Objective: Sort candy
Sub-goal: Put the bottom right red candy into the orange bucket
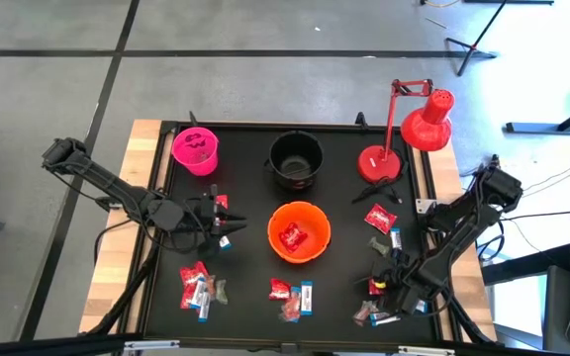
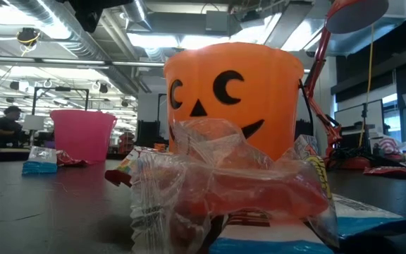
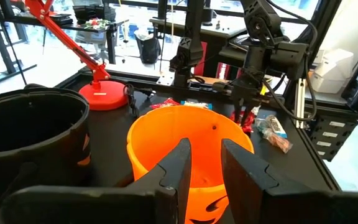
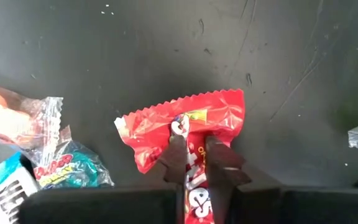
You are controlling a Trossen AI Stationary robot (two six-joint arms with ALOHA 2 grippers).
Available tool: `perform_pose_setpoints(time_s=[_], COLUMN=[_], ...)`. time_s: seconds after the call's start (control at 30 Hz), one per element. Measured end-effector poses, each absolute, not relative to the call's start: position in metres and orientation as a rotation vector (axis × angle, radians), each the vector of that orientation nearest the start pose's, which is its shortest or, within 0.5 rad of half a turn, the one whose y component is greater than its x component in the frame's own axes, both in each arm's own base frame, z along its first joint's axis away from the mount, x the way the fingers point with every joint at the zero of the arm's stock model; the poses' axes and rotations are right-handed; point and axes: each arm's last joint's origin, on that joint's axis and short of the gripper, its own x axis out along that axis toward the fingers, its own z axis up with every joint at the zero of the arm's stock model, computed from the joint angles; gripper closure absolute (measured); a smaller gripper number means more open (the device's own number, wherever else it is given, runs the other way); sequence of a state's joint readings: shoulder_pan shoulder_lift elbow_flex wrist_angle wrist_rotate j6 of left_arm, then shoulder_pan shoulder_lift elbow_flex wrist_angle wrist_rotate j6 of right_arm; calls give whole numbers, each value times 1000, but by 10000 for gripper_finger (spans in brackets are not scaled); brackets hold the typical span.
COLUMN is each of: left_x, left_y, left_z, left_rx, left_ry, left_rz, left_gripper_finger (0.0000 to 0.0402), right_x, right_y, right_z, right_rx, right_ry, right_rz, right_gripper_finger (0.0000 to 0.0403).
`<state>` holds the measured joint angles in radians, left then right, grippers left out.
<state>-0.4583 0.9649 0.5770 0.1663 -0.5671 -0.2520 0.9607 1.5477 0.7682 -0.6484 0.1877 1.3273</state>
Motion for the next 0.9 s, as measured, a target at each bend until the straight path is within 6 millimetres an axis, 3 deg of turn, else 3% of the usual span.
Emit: perform_pose_setpoints(time_s=[0.4,0.9], left_x=[194,194], left_y=[-79,-79], left_z=[263,263], left_rx=[-144,-149], left_ry=[178,177], left_rz=[132,132], left_gripper_finger=[324,324], right_x=[141,140], right_y=[188,171], right_z=[169,216], right_rx=[355,392], right_ry=[1191,780], right_rz=[-193,-190], right_gripper_finger=[398,401])
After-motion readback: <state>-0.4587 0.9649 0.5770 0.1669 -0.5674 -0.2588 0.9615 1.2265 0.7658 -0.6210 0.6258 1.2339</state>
